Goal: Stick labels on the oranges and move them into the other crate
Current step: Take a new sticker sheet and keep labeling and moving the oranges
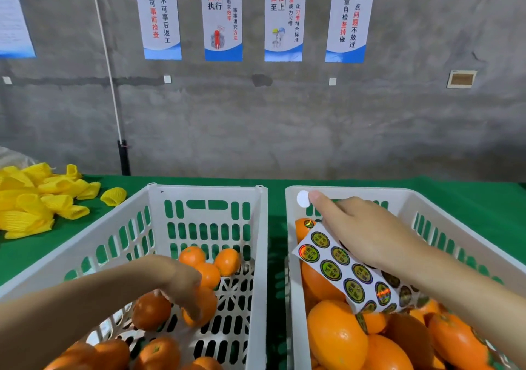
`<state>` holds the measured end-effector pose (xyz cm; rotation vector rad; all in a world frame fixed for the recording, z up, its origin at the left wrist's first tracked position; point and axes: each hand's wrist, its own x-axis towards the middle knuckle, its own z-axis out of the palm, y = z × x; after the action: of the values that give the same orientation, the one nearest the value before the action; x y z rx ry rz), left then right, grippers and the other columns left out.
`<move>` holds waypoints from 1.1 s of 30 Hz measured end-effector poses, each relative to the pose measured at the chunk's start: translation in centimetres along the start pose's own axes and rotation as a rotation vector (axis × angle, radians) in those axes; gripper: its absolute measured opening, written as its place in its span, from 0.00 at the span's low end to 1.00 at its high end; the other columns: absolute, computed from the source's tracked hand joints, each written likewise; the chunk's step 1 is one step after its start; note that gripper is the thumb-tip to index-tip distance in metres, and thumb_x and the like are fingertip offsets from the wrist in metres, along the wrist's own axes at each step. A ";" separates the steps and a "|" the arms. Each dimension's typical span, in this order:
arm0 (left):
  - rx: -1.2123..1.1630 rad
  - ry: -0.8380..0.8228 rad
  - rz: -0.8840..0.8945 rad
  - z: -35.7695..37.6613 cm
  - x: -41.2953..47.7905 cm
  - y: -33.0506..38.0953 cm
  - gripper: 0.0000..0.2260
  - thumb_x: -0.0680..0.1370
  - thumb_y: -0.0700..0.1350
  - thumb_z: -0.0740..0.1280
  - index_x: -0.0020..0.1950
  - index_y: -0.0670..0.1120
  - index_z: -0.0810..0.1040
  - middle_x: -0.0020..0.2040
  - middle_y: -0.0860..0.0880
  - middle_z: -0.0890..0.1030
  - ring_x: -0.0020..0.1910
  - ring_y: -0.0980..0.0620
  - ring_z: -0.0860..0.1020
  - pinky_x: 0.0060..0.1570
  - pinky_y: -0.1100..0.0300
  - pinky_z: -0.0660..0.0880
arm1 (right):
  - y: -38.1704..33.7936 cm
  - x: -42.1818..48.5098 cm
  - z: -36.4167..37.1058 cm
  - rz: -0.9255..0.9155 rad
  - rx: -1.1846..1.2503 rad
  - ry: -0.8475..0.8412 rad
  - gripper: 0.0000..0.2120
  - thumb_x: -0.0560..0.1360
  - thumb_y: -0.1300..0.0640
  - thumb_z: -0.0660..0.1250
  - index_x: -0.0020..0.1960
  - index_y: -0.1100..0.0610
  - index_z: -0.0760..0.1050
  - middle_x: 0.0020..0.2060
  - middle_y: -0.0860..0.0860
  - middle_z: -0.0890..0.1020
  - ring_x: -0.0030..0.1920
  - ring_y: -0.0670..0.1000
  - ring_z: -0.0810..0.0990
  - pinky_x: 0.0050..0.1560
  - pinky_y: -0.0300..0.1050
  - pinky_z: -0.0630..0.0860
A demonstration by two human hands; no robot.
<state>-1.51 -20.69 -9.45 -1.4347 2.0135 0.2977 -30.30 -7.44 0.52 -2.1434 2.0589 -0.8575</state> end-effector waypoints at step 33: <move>-0.270 1.141 0.515 -5.4 -10.0 6.5 0.24 0.64 0.76 0.53 0.55 0.69 0.59 0.42 0.66 0.71 0.40 0.60 0.72 0.38 0.67 0.65 | -0.8 -0.9 -0.1 -0.459 -0.138 0.489 0.20 0.78 0.42 0.59 0.38 0.52 0.83 0.19 0.45 0.73 0.21 0.48 0.72 0.24 0.38 0.65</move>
<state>-7.38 -13.41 -0.32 -1.3313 3.3875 -0.0983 -29.59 -6.50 0.65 -2.7685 1.8601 -1.4550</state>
